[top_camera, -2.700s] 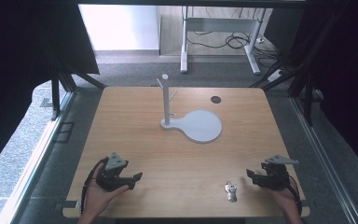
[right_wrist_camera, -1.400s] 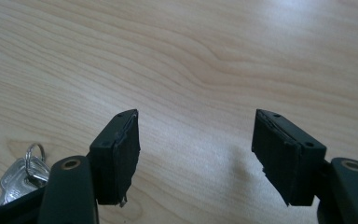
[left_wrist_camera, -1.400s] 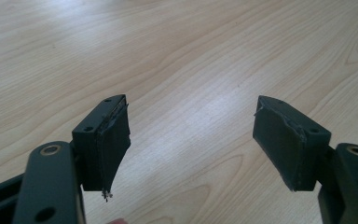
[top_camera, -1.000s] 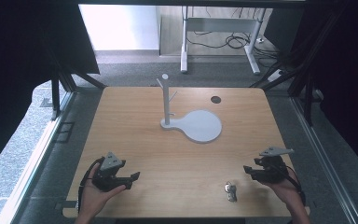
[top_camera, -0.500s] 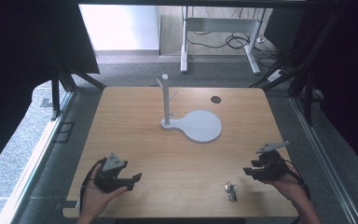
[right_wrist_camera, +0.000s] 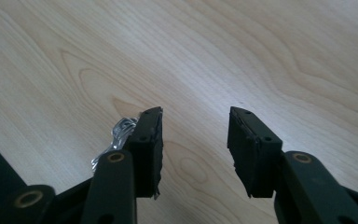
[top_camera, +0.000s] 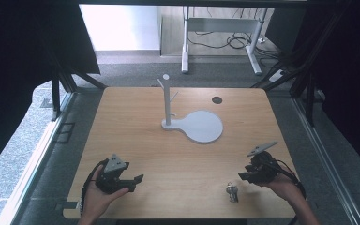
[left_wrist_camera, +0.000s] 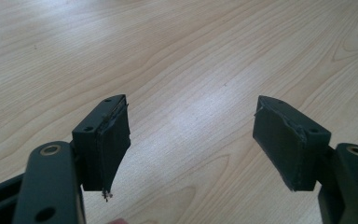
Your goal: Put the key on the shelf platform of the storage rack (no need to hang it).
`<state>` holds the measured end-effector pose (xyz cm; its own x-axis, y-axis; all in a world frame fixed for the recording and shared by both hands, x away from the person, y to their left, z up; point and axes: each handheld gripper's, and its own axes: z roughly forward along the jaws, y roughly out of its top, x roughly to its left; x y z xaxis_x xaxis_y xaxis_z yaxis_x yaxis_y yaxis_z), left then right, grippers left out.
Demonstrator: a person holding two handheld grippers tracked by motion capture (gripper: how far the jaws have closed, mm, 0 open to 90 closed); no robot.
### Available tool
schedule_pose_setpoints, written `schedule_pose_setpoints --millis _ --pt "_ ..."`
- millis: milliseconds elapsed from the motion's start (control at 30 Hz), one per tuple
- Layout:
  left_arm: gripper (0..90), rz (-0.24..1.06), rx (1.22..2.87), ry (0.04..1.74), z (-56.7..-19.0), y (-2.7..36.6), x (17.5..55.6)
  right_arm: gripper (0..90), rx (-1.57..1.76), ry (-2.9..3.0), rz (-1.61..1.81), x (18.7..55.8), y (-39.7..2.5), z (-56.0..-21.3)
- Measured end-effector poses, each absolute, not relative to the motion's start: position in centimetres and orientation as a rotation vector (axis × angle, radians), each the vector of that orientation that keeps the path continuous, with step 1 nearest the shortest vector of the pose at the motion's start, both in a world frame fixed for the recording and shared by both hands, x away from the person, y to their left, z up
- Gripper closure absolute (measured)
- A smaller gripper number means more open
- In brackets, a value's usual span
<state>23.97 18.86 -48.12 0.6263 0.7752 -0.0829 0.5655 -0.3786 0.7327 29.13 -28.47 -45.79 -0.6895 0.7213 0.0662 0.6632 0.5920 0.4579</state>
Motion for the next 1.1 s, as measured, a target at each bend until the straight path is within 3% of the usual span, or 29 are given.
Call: schedule_pose_setpoints --millis 1100 --pt "27.4 0.352 2.091 1.050 -48.2 18.9 24.0 72.1 1.148 2.910 0.498 29.8 -24.2 -48.6"
